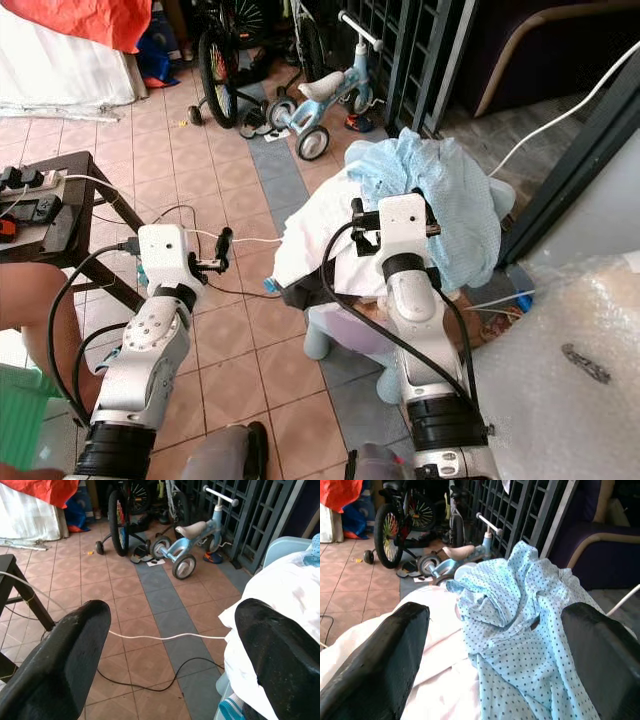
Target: Clothes washing
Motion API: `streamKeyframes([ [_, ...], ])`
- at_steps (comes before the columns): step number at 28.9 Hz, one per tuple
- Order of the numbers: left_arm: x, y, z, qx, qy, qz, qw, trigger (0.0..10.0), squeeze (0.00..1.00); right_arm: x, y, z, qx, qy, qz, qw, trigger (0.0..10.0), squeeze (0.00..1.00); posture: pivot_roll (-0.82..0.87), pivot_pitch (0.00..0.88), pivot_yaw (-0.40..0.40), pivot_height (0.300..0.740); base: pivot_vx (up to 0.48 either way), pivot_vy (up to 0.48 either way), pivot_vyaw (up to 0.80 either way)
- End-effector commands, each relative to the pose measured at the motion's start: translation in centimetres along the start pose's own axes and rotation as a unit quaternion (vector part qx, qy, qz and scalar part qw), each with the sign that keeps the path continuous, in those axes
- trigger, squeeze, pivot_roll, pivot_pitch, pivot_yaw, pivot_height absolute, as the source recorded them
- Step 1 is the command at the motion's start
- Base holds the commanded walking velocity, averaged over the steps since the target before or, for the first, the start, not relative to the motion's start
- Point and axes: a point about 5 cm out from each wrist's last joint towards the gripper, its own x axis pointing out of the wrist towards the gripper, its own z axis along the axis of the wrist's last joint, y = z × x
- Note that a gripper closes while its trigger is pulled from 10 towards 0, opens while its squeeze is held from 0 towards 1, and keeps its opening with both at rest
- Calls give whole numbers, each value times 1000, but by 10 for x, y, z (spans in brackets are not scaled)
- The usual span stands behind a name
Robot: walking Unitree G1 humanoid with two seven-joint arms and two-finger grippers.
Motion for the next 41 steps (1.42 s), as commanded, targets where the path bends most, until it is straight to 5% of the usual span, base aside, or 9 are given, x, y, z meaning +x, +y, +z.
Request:
streamKeyframes([
  [1, -3, 4, -1, 0, 0, -2, 1000, 10000, 0, 1, -3, -12, -4, 39, -11, 999, 10000, 0, -20, 127, 32, 740, 349, 0, 0],
  [15, -4, 4, -8, 8, 24, -17, 1000, 10000, 0, -1, -9, -21, 24, 57, -60, 996, 10000, 0, -19, 134, 54, 740, 434, 0, -155],
  [25, -3, 2, -6, 6, 24, -23, 999, 10000, 0, 2, -14, -20, 19, 55, -85, 995, 10000, 0, -9, 136, 59, 740, 0, 0, -113],
  [30, -4, 2, -5, 6, 23, -22, 999, 10000, 0, 6, -7, -22, 32, 67, -50, 996, 10000, 0, -1, 138, 57, 740, 0, 0, 0],
  [35, -6, 6, -4, 16, 21, 1, 1000, 10000, 0, 8, 11, -22, 77, 75, 48, 993, 10000, 0, 4, 140, 56, 740, 0, 0, 0],
  [41, -11, 10, -6, 16, 36, 1, 999, 10000, 0, 12, 25, -34, 50, 128, 108, 985, 10000, 0, 27, 154, 55, 740, 0, 0, 0],
])
